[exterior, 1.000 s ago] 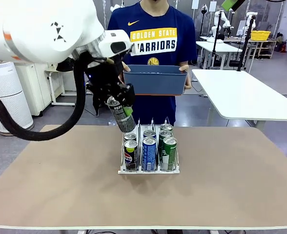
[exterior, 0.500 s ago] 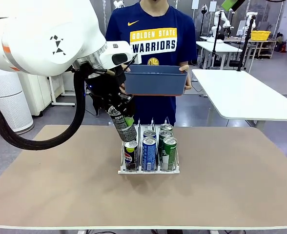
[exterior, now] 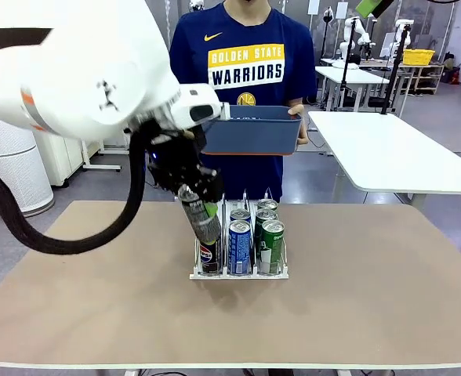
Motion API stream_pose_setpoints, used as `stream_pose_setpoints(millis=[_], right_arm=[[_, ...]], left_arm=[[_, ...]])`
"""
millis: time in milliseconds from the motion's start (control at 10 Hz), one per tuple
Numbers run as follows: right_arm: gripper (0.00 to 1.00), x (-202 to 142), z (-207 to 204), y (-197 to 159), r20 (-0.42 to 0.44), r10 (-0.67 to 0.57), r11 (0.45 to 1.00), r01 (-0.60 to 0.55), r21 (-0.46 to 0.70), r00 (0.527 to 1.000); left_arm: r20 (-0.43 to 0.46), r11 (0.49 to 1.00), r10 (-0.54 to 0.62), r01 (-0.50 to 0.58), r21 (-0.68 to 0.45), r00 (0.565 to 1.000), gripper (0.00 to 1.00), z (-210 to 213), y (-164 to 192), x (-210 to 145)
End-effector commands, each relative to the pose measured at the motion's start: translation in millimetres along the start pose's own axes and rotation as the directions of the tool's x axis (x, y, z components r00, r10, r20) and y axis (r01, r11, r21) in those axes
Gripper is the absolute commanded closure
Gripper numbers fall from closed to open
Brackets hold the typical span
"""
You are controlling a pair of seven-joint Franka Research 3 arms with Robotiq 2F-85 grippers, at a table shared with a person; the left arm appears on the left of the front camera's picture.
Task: Fill the beverage cans into the dispenser.
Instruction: Place the picked Pepsi coke in the line of the Automatic Can Dispenser with the same cans.
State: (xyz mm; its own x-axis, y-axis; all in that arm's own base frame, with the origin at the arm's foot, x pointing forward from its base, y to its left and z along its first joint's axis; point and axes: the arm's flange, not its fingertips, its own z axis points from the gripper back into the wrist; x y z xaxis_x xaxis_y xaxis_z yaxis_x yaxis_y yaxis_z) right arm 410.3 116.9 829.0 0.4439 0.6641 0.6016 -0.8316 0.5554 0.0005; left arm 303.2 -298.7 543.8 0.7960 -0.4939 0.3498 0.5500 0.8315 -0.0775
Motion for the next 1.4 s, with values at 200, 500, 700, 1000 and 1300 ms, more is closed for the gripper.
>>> stream_pose_setpoints(millis=[200,500,700,1000,1300], right_arm=[[0.00,-2.1,0.9,2.2,-0.001,-0.001,1.000,0.001,0.001,1.000],[0.00,-2.1,0.9,2.2,-0.001,-0.001,1.000,0.001,0.001,1.000],[0.00,-2.1,0.9,2.2,-0.001,-0.001,1.000,0.001,0.001,1.000],[0.00,-2.1,0.9,2.2,-0.001,-0.001,1.000,0.001,0.001,1.000],[0.00,-2.1,0.9,2.2,-0.001,-0.001,1.000,0.001,0.001,1.000]], left_arm=[[0.017,0.994,0.082,-0.083,0.069,0.996,0.42,-45.7,-7.6,-9.3],[0.040,0.970,0.191,-0.195,0.143,0.981,0.42,-74.9,-5.9,-12.6],[0.056,0.979,0.144,-0.150,0.141,0.988,0.42,-87.3,0.9,-7.3],[0.020,0.976,0.172,-0.174,0.129,0.985,0.42,-83.6,1.2,-13.6],[0.085,0.983,0.113,-0.124,0.135,0.990,0.42,-95.5,1.1,-15.8]])
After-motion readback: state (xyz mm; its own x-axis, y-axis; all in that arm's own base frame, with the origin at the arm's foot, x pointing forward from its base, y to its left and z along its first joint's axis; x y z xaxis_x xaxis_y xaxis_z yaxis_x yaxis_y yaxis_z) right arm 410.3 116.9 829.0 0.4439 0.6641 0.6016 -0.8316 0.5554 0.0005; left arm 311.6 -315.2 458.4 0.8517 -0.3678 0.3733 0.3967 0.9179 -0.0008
